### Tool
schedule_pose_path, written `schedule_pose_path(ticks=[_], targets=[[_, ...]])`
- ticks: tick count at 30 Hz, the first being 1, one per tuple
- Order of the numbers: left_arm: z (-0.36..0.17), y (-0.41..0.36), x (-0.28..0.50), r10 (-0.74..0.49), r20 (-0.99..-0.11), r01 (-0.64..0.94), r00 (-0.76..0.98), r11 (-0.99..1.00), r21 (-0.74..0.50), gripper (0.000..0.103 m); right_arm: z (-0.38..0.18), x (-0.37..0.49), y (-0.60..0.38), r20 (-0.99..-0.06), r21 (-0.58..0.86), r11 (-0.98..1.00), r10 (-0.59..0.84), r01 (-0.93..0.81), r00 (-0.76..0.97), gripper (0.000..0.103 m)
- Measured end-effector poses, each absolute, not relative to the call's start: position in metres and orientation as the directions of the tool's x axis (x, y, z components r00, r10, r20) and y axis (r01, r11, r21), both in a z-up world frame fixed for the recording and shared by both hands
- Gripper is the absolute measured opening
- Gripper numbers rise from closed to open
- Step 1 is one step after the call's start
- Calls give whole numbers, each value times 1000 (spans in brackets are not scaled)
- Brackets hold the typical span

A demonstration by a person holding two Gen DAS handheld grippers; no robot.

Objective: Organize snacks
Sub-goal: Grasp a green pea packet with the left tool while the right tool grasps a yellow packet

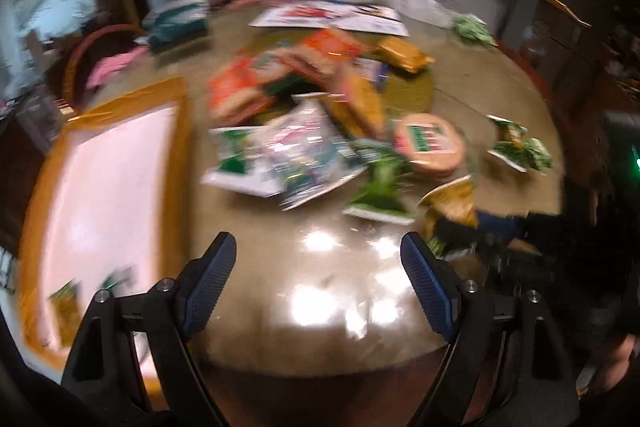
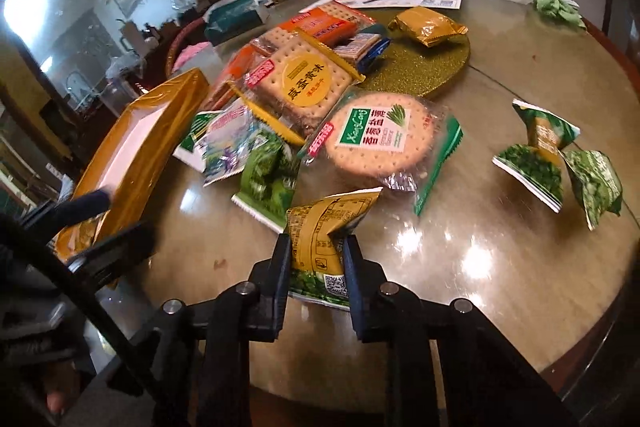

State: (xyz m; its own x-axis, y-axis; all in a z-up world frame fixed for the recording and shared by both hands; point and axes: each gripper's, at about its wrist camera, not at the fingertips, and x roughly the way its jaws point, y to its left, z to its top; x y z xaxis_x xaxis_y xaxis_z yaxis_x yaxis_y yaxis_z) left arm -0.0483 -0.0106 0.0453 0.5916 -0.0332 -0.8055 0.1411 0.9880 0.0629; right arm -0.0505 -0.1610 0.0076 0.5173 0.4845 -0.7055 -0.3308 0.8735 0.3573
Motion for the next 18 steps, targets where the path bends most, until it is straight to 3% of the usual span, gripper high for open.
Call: schedule_pose_path(ticks=[6,8,11,14,18], targets=[[19,-41,-3,-89,-834,208,545,978,32,84,10,-60,-185,-692,357,884,467,-302,551,24],[8,-50,4,-73,-847,217,527,975,51,61,9,-59,-189,-698,353,892,452,-282,555,24],[0,-58,3,-39,-840,220,540,971,97,47,10,-57,-192,-698,362,892,452,-272,555,24],[0,-57,-6,-33,-837,233,546,966,114,40,10,-54,-189,-697,366,890,455,-272,553,24],[2,-46,-27,-54,-843,240,535,967,91,38,11,-53,-186,-694,368,887,461,-278,553,24]])
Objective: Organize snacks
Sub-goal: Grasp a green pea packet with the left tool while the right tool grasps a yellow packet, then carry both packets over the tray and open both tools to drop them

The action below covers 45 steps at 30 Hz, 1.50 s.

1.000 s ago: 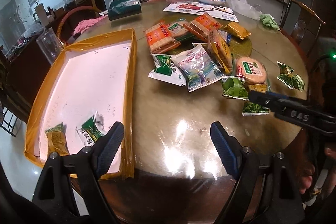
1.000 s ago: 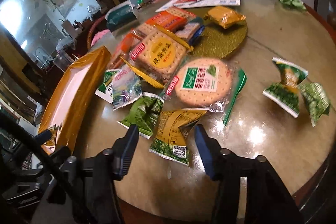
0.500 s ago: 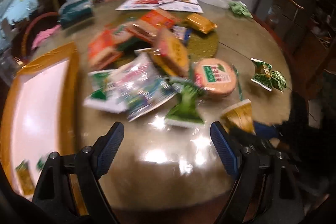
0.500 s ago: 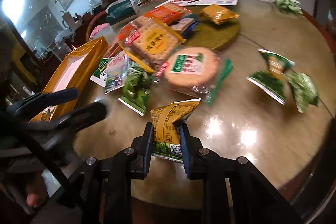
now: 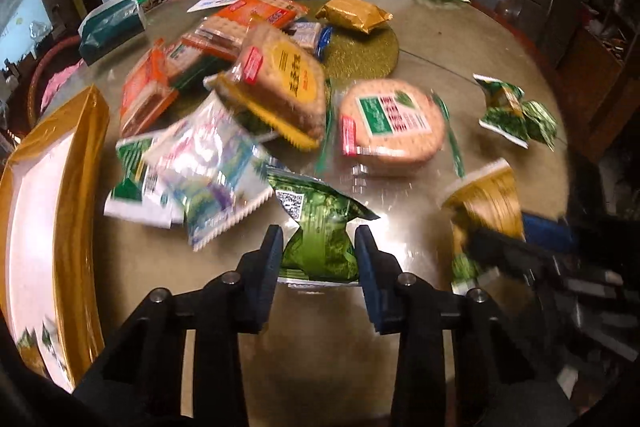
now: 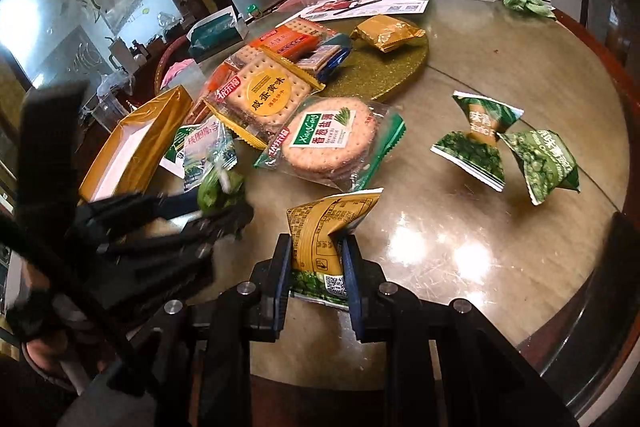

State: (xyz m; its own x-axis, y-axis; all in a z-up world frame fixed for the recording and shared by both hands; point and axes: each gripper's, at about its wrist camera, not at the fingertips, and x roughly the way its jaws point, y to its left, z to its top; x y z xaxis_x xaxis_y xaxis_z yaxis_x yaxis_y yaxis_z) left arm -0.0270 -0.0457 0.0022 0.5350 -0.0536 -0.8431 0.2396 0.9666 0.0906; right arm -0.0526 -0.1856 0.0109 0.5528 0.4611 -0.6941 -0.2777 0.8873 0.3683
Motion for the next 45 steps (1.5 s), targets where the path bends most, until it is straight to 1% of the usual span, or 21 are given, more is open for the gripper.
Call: schedule_pose_path(ticks=[6,14,17,24,33,38,42,45], targets=[[7,-37,-52,-69,-850,227,521,972,61,37,12,-51,-177,-685,381,878,479,-290,549,24],[13,-30,-68,-158,-860,243,485,969,-41,37,18,-57,-171,-671,375,875,484,-306,561,24],[21,-26,-72,-184,-849,242,494,968,-69,37,20,-59,-172,-661,380,872,489,-307,569,24],[45,-3,-84,-180,-815,188,551,978,-89,36,36,-63,-163,-617,398,854,519,-334,592,24],[84,47,-101,-110,-764,70,635,994,-86,36,63,-66,-125,-548,414,800,600,-435,583,24],[97,89,-113,-87,-736,-8,672,992,-125,36,75,-63,-94,-530,423,759,650,-494,544,24],[108,135,-125,-2,-715,-122,699,985,-122,36,85,-63,-60,-516,430,712,698,-555,496,24],[114,171,-130,105,-704,-226,703,971,-81,36,85,-60,-29,-524,430,680,724,-594,448,24]])
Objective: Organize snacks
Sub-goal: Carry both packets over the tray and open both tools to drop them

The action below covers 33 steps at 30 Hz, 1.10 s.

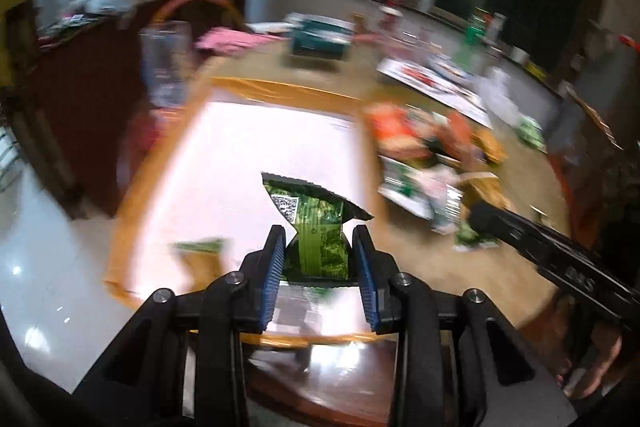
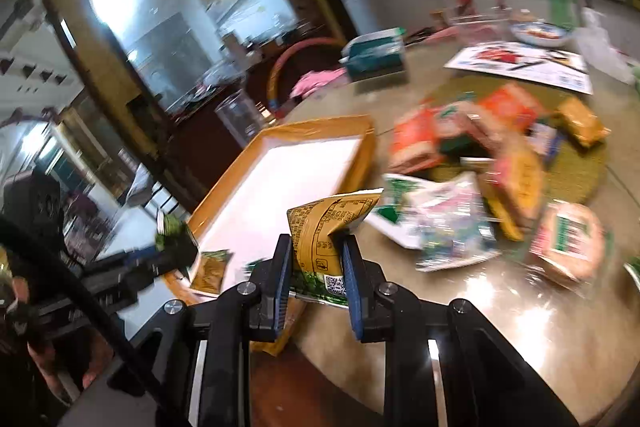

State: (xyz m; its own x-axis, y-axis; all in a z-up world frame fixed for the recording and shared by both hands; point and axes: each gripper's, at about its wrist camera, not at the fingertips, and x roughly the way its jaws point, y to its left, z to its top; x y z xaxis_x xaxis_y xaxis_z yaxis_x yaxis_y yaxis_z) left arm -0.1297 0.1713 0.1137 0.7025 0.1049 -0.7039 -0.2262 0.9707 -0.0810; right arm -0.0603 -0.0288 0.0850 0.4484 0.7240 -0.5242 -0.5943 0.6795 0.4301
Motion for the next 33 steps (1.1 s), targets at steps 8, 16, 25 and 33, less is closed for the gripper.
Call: schedule_pose_path(ticks=[8,16,25,33], targets=[[95,241,-97,197,-743,-344,640,938,-48,36,77,-37,60,-570,412,619,748,-668,341,24],[62,246,-52,147,-819,-284,554,959,-20,36,51,-6,96,-651,377,670,683,-640,332,26],[62,246,-57,169,-797,-289,580,957,-8,80,52,-11,85,-657,382,700,665,-604,355,55],[81,227,-84,154,-752,-280,641,959,-42,80,66,-22,52,-618,413,692,690,-592,377,66]])
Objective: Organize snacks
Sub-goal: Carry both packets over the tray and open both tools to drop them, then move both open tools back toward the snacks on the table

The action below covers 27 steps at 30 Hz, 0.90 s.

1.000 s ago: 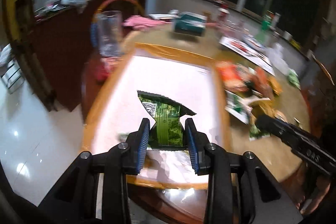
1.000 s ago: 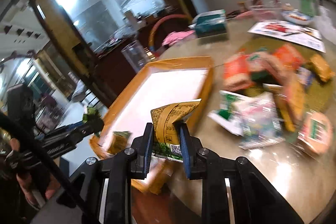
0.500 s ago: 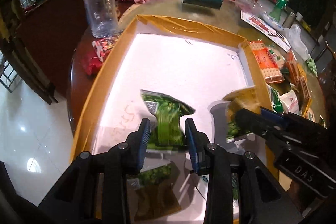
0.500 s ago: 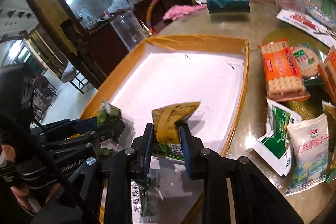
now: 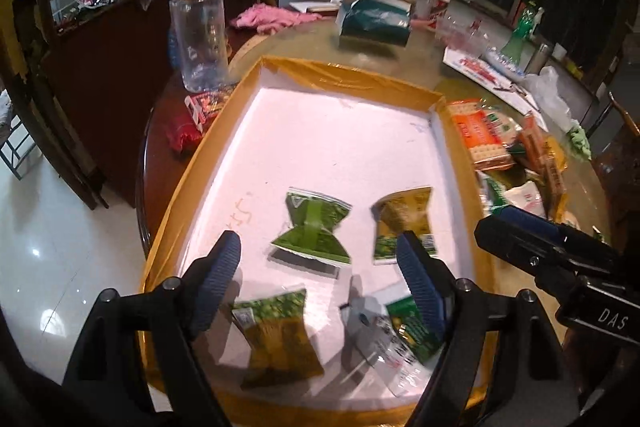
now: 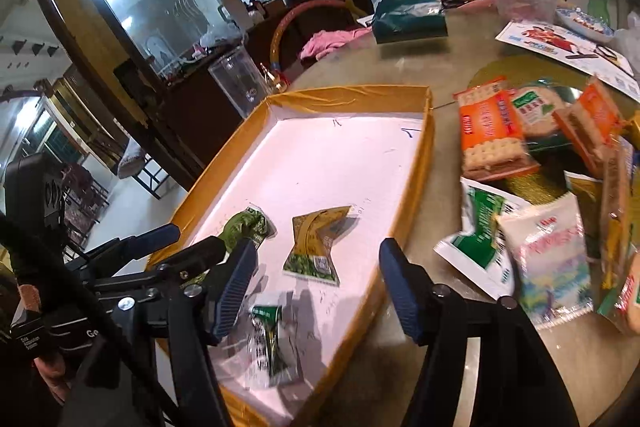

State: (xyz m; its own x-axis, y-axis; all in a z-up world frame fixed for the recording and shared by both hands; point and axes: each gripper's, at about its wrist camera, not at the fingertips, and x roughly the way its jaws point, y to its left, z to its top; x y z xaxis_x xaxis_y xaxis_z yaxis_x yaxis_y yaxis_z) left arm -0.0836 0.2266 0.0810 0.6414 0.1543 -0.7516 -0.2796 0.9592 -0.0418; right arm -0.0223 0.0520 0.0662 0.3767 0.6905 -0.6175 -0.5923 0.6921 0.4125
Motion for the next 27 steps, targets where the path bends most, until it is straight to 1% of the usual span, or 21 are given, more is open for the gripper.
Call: schedule_pose_path(ticks=[4,11,22,27], targets=[[87,215,-89,184,-740,-290,648,957,-16,81,69,-27,38,-611,429,690,697,-582,376,67],[90,197,-91,143,-747,-242,650,970,-25,81,69,-29,24,-624,420,710,678,-565,387,68],[92,171,-95,122,-746,-190,654,982,-6,81,65,-25,-4,-647,406,754,636,-516,420,69],[92,166,-96,114,-749,-176,653,984,-3,81,64,-22,-15,-648,421,765,630,-488,428,69]])
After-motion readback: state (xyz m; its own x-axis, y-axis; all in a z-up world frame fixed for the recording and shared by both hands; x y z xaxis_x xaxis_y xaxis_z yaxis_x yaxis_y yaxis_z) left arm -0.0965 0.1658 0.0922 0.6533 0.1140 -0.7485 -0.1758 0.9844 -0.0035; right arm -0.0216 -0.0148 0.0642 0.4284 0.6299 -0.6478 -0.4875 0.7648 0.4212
